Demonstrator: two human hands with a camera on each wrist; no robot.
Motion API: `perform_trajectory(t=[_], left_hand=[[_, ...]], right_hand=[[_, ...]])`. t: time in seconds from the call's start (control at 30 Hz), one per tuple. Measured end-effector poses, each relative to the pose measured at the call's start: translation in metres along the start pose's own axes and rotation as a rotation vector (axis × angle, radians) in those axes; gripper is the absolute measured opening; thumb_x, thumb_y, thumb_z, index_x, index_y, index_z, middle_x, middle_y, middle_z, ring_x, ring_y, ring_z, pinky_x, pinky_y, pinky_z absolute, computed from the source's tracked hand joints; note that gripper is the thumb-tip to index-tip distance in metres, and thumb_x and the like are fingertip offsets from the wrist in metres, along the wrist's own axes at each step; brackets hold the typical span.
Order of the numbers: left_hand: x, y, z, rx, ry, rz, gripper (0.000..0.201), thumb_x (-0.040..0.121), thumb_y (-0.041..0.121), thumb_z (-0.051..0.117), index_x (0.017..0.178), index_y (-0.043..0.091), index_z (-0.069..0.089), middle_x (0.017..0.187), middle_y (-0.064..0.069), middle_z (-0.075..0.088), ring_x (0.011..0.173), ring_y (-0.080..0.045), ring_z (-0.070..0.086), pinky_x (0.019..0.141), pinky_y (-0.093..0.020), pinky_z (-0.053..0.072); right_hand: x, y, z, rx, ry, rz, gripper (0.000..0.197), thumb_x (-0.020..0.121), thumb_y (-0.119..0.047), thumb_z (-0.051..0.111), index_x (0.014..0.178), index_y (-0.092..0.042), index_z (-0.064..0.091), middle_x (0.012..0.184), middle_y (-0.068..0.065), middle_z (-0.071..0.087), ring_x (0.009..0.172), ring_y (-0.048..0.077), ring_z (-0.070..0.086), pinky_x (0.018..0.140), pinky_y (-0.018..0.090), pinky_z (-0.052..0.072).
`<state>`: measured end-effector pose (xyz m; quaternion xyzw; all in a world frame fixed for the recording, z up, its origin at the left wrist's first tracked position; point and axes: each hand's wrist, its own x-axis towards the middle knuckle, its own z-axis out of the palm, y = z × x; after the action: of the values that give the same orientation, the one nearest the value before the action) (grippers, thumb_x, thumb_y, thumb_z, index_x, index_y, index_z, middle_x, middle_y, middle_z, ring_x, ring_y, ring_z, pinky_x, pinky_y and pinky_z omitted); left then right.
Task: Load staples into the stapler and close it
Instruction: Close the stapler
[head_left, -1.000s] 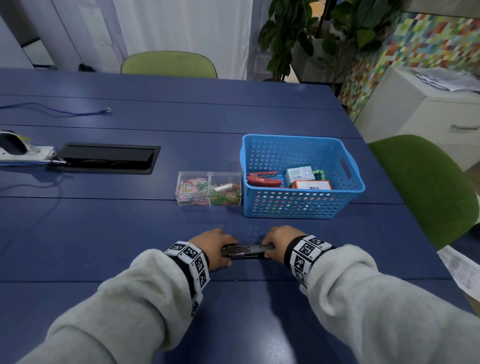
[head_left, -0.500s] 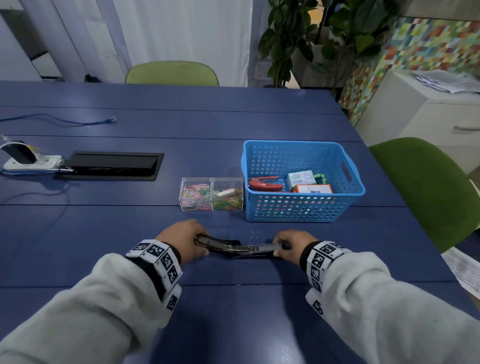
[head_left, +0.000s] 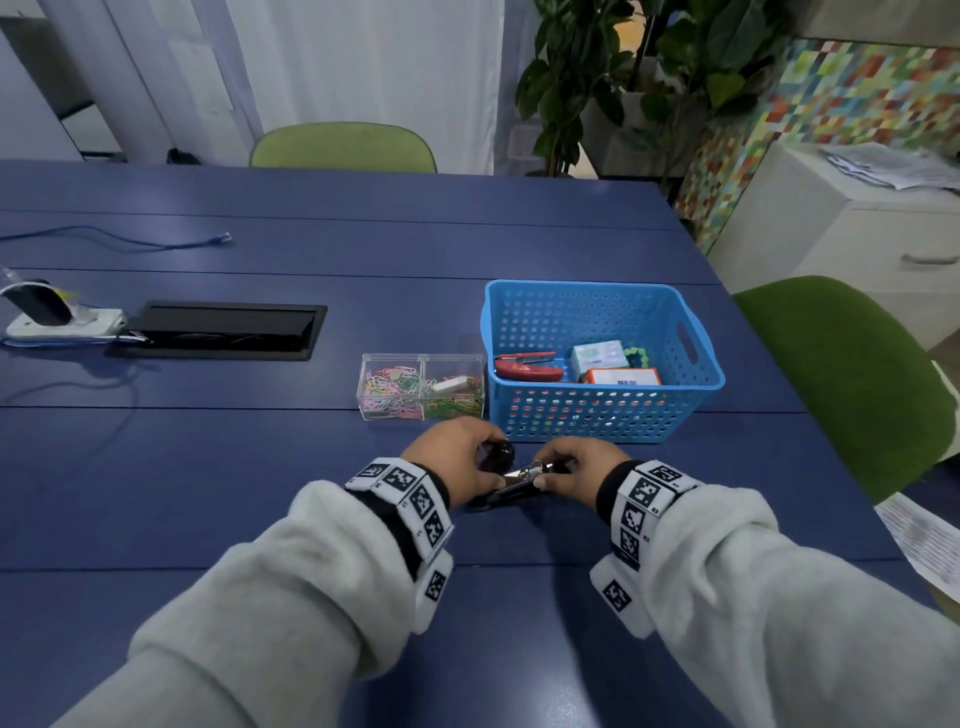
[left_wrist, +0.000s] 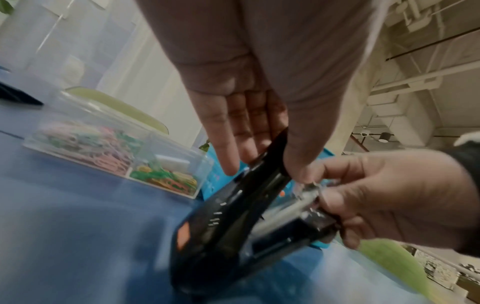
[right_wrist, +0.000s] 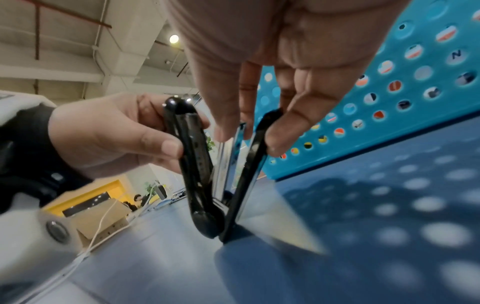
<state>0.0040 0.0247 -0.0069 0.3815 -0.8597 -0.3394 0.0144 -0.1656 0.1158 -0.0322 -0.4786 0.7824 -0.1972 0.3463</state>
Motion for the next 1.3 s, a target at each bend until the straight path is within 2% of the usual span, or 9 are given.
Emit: perform_trajectory(t=[0.1,0.27,0.4,0.5,0.57,0.73,0.9,1.1,1.3], left_hand=[[0.004,0.008,0.010,0.034,-0.018,0.031,0.044,0.074,0.025,0.075,0.115,0.023,0.060,0.113,-0.002,0.063,0.099,-0.018,0.060,0.082,-0.023,0.043],[0.007,0.012,0.013,0.032,-0.015,0.065,0.042,0.074,0.024,0.075,0.114,0.021,0.063,0.114,-0.008,0.063,0.102,-0.023,0.060,0.090,-0.031,0.049],[0.008,0.009,0.016,0.016,-0.013,0.084,0.044,0.074,0.026,0.075,0.116,0.021,0.063,0.114,-0.008,0.062,0.105,-0.024,0.059,0.092,-0.032,0.048],[0.008,0.005,0.021,0.031,-0.018,0.070,0.043,0.075,0.028,0.075,0.115,0.018,0.063,0.112,-0.008,0.062,0.104,-0.025,0.059,0.092,-0.033,0.049],[0.008,0.002,0.024,0.030,-0.030,0.056,0.043,0.075,0.027,0.075,0.115,0.017,0.064,0.112,-0.009,0.062,0.103,-0.025,0.059,0.093,-0.034,0.050],[0.010,-0.003,0.032,0.047,-0.057,0.065,0.044,0.077,0.028,0.073,0.120,0.024,0.062,0.119,-0.006,0.061,0.110,-0.022,0.057,0.096,-0.029,0.043],[0.008,0.001,0.033,0.055,-0.060,0.076,0.041,0.078,0.029,0.071,0.118,0.025,0.062,0.117,-0.005,0.062,0.110,-0.023,0.057,0.095,-0.032,0.043],[0.007,0.014,0.022,0.051,-0.030,0.104,0.045,0.078,0.028,0.071,0.122,0.024,0.060,0.120,-0.007,0.061,0.113,-0.024,0.055,0.100,-0.033,0.043],[-0.010,0.008,-0.005,-0.124,0.046,0.028,0.048,0.076,0.028,0.075,0.121,0.021,0.061,0.119,-0.004,0.064,0.103,-0.014,0.057,0.099,-0.026,0.044]], right_hand=[[-0.003,-0.005,0.003,0.157,-0.031,0.015,0.027,0.075,-0.012,0.072,0.065,-0.034,0.058,0.083,0.003,0.063,0.074,0.019,0.060,0.080,0.042,0.059],[-0.002,-0.010,0.004,0.296,-0.033,0.010,0.024,0.075,-0.010,0.072,0.081,-0.028,0.057,0.097,0.004,0.063,0.089,0.017,0.060,0.084,0.032,0.053],[-0.001,-0.014,0.007,0.518,-0.048,0.160,0.025,0.080,-0.021,0.069,0.097,-0.013,0.053,0.095,0.009,0.056,0.085,0.019,0.059,0.071,0.029,0.054],[0.003,-0.014,0.008,0.466,0.004,0.206,0.030,0.076,-0.027,0.072,0.093,-0.011,0.055,0.083,0.004,0.057,0.087,0.022,0.061,0.081,0.038,0.058],[0.004,-0.015,0.009,0.460,-0.005,0.219,0.018,0.077,-0.021,0.071,0.084,-0.011,0.058,0.077,0.004,0.057,0.083,0.022,0.062,0.084,0.041,0.057],[0.001,-0.014,0.009,0.534,-0.029,0.217,0.014,0.082,-0.005,0.062,0.078,-0.018,0.063,0.074,0.003,0.058,0.072,0.017,0.058,0.070,0.034,0.055],[-0.005,-0.011,0.007,0.556,-0.033,0.198,0.024,0.083,-0.002,0.058,0.071,-0.022,0.066,0.080,0.007,0.061,0.075,0.019,0.058,0.067,0.032,0.055],[-0.016,-0.018,-0.011,0.606,-0.018,0.150,0.021,0.085,-0.004,0.059,0.077,-0.021,0.065,0.075,0.003,0.060,0.067,0.013,0.057,0.052,0.017,0.054],[-0.031,-0.037,-0.063,0.651,0.030,0.104,0.023,0.086,-0.003,0.055,0.075,-0.020,0.066,0.080,0.004,0.060,0.071,0.014,0.058,0.055,0.023,0.056]])
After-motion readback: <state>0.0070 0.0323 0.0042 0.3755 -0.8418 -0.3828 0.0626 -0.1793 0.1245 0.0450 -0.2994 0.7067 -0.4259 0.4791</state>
